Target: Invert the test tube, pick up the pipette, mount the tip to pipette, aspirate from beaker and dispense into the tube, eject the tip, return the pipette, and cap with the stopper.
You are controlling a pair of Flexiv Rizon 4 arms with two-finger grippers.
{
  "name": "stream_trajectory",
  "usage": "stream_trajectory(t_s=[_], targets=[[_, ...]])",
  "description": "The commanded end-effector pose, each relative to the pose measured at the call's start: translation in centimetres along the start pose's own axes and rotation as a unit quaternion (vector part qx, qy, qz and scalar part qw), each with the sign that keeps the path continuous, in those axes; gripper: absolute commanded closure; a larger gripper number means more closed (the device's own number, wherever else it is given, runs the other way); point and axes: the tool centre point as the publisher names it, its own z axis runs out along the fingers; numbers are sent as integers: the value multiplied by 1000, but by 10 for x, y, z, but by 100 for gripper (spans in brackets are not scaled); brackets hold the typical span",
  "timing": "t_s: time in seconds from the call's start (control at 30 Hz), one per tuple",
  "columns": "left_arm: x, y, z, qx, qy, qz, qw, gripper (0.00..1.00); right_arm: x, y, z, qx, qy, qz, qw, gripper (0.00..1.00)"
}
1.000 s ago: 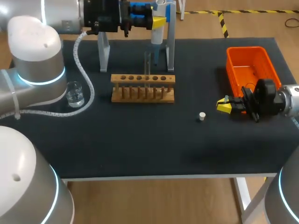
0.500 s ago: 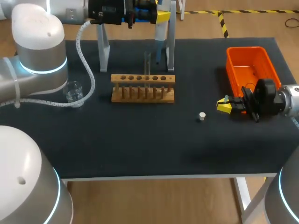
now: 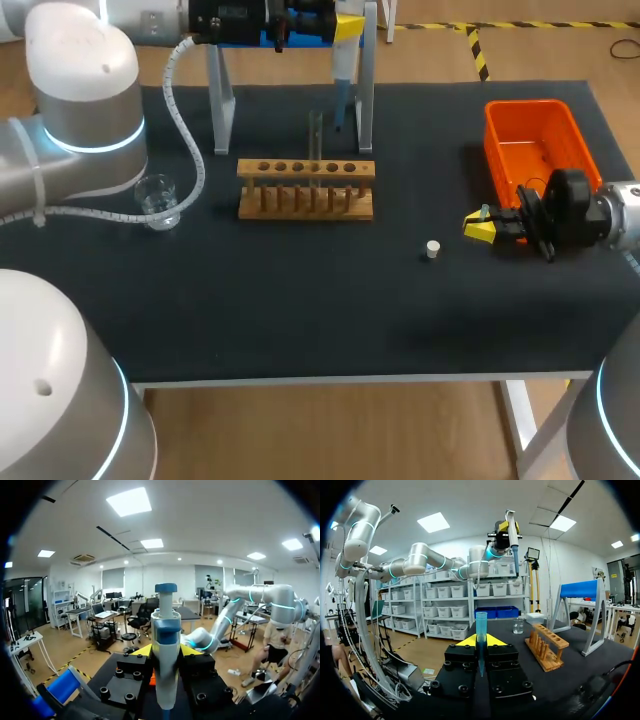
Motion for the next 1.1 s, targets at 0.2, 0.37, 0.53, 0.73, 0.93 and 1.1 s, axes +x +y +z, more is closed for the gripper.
stream_trajectory(t_s=[0.2, 0.37, 0.53, 0.73, 0.93, 1.1], targets=[[1, -1, 1, 3, -7, 4, 1000, 100, 1, 0, -1, 0, 0, 0, 1000, 100], [1, -2, 1, 4, -7, 3, 1000, 100, 1, 0, -1, 0, 0, 0, 1000, 100], [0, -2, 2, 6, -7, 3, 1000, 100, 1, 0, -1, 0, 0, 0, 1000, 100], [1, -1, 1, 7, -6, 3, 1000, 100, 1, 0, -1, 0, 0, 0, 1000, 100], [1, -1, 1, 7, -6, 3, 1000, 100, 1, 0, -1, 0, 0, 0, 1000, 100], [1, -1, 1, 7, -6, 3, 1000, 100, 1, 0, -1, 0, 0, 0, 1000, 100]])
